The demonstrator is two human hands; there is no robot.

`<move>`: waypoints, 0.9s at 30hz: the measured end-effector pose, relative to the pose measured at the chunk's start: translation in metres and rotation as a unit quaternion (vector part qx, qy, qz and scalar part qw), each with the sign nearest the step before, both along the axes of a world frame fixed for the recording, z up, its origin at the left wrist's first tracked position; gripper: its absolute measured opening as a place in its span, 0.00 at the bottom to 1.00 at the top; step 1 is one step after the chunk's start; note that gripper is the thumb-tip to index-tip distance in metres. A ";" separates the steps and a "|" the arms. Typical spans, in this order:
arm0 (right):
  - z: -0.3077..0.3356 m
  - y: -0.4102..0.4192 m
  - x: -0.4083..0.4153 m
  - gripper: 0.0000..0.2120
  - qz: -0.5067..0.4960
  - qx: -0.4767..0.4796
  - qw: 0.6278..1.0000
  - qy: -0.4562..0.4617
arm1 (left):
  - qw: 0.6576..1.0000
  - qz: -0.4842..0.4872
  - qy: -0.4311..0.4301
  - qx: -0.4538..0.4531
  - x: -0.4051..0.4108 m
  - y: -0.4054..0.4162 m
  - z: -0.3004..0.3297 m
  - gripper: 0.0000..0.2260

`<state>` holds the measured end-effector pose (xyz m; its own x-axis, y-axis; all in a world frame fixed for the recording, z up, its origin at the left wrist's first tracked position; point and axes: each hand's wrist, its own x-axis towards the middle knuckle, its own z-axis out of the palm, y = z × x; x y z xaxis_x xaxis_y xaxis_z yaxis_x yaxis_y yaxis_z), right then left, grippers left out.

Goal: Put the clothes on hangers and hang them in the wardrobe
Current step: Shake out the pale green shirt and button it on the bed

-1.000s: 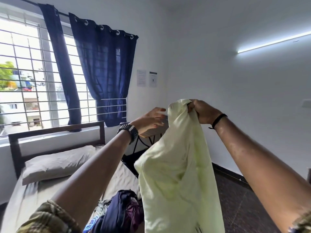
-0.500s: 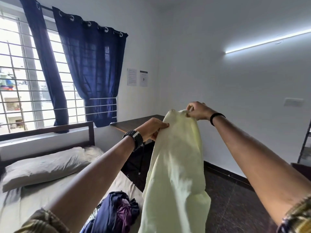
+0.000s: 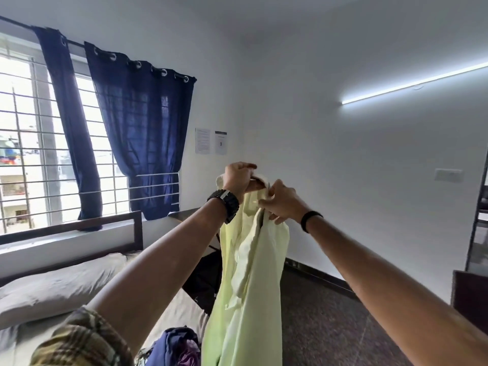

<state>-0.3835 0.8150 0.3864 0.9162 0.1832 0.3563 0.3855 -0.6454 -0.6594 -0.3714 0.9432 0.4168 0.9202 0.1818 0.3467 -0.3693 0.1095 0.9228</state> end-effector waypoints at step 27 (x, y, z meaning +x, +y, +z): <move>0.055 -0.051 0.010 0.09 -0.090 -0.116 0.946 -0.288 | 0.589 0.407 -0.070 0.695 -0.042 0.056 0.053 0.10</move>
